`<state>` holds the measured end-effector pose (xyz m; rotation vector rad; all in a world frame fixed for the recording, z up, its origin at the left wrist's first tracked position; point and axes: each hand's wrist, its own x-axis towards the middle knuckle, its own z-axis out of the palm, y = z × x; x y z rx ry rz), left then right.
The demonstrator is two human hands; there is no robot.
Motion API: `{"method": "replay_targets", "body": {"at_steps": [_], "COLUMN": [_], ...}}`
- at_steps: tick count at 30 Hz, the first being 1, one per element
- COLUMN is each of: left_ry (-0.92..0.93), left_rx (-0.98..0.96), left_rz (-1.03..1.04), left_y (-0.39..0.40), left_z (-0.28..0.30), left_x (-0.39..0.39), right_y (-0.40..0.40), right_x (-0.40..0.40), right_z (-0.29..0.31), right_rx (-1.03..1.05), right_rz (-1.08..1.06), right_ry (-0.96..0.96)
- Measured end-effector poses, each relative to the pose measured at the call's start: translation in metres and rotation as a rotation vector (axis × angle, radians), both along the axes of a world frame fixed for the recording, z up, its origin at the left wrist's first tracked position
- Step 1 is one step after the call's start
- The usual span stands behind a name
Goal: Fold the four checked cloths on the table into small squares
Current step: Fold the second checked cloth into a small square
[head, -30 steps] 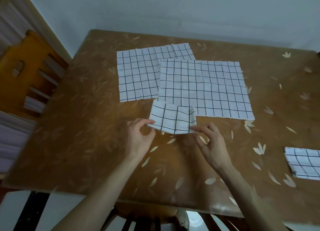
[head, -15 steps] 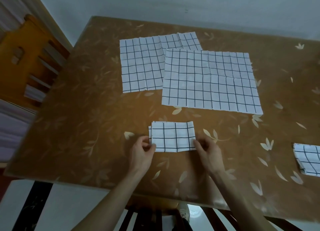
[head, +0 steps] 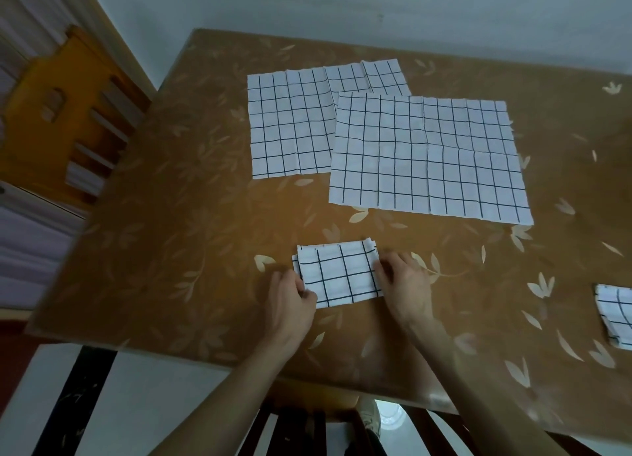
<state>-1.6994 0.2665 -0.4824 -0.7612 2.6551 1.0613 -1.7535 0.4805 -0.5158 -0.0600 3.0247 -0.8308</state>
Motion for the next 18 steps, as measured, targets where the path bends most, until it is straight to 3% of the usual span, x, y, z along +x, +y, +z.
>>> {"method": "replay_targets", "body": {"at_steps": [5,9,13,18], "left_ry": [-0.018,0.058,0.221,0.226], "left_rx": [-0.02,-0.324,-0.457,-0.534], "left_rz": [0.028,-0.118,-0.414,-0.656], "left_y": [0.003,0.007,0.013,0.018], "left_z": [0.004,-0.005,-0.017,-0.043], "left_x": [0.001,0.002,-0.003,-0.009], "right_y": [-0.006,-0.007,-0.002,-0.003], "right_x": [0.003,0.009,0.01,0.006], "right_z": [-0.008,-0.007,-0.007,-0.021], "right_rx": [0.05,0.145,0.232,0.29], "right_rz": [0.025,0.026,0.325,0.61], "right_ry": [0.067,0.112,0.23,0.102]}}
